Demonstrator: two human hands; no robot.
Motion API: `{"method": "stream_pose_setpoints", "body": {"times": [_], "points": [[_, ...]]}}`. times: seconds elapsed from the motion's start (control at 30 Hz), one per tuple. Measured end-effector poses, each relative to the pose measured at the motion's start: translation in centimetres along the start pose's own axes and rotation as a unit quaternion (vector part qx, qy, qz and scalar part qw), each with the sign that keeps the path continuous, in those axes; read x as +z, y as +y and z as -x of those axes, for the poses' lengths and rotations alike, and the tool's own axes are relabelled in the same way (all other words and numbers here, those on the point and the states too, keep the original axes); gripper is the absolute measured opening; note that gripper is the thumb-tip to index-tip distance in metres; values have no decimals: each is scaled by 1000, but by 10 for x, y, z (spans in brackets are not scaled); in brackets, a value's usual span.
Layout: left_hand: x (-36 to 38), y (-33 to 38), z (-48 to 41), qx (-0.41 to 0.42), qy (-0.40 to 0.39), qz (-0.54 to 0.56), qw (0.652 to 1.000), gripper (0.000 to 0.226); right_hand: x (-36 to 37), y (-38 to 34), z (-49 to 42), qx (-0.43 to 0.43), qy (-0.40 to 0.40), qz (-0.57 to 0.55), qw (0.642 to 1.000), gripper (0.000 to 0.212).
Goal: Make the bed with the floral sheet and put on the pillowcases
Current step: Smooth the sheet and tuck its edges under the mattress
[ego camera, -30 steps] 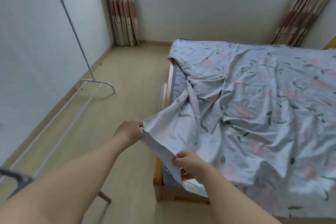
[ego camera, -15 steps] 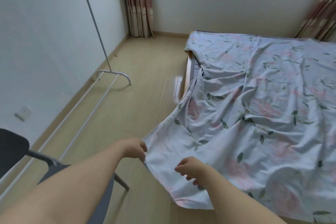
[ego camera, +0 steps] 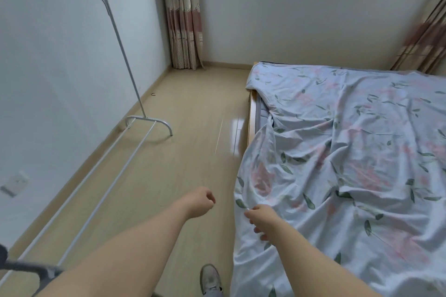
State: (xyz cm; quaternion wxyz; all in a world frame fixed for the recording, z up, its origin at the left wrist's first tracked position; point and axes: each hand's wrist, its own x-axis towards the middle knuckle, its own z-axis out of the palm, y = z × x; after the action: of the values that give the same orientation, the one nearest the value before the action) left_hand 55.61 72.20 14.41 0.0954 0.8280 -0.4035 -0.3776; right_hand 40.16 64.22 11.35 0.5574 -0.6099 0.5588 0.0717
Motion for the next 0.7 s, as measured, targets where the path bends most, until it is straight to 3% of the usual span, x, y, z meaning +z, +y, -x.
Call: {"method": "stream_pose_setpoints", "body": {"times": [0.37,0.7], "points": [[-113,99,-195,37,18,-36,998,38,-89,-133,-177,-7,74,-81,994,13],[-212,125,-377,79,-1,-27,997,36,-138,-254,-317,24,127,-101,986,17]]}}
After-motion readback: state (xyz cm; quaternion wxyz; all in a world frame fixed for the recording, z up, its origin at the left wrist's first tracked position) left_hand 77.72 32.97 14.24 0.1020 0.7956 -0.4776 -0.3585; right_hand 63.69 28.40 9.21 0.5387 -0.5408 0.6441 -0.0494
